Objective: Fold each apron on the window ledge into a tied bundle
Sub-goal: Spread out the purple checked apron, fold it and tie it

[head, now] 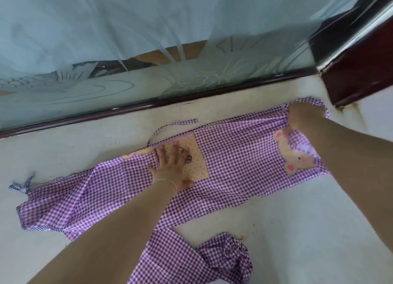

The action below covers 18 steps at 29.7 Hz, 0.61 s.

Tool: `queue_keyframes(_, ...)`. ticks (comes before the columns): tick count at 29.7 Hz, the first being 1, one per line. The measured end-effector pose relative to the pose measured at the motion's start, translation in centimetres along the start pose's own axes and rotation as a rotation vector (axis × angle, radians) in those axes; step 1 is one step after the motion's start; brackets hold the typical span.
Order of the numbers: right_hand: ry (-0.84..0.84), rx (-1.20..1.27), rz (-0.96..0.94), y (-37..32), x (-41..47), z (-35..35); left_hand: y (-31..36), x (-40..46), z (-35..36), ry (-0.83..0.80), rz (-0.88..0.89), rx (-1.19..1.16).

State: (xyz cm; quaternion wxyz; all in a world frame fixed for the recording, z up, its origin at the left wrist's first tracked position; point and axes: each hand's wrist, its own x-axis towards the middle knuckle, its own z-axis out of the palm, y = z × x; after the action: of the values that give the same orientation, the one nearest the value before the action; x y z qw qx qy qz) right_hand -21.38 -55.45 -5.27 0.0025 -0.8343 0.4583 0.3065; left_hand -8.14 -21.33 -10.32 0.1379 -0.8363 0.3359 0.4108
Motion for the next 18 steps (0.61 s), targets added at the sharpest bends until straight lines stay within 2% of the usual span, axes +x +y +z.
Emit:
queue_keyframes(3, 0.411, -0.065, 0.110, 1.8, 1.0, -1.9, 0.3, 0.0, -0.3, -0.001, -0.009, 0.008)
queue_keyframes(5, 0.507, 0.057, 0.050, 1.2, 0.6, -1.3, 0.6, 0.0, -0.3, -0.012, -0.019, 0.012)
queue_keyframes(10, 0.440, 0.244, -0.394, -6.1, -6.1, 5.1, 1.0, 0.0, -0.4, -0.028, -0.043, 0.045)
queue_keyframes(13, 0.208, 0.176, -0.705, -11.2, -10.9, 9.3, 1.2, 0.0, -0.5, -0.035, -0.063, 0.048)
queue_keyframes(15, 0.110, 0.107, -0.744, -11.5, -11.3, 11.2, 1.3, 0.1, -0.4, -0.034, -0.066, 0.052)
queue_keyframes(18, 0.133, 0.112, -0.560, -7.4, -7.6, 12.5, 1.3, 0.3, -0.4, -0.026, -0.068, 0.061)
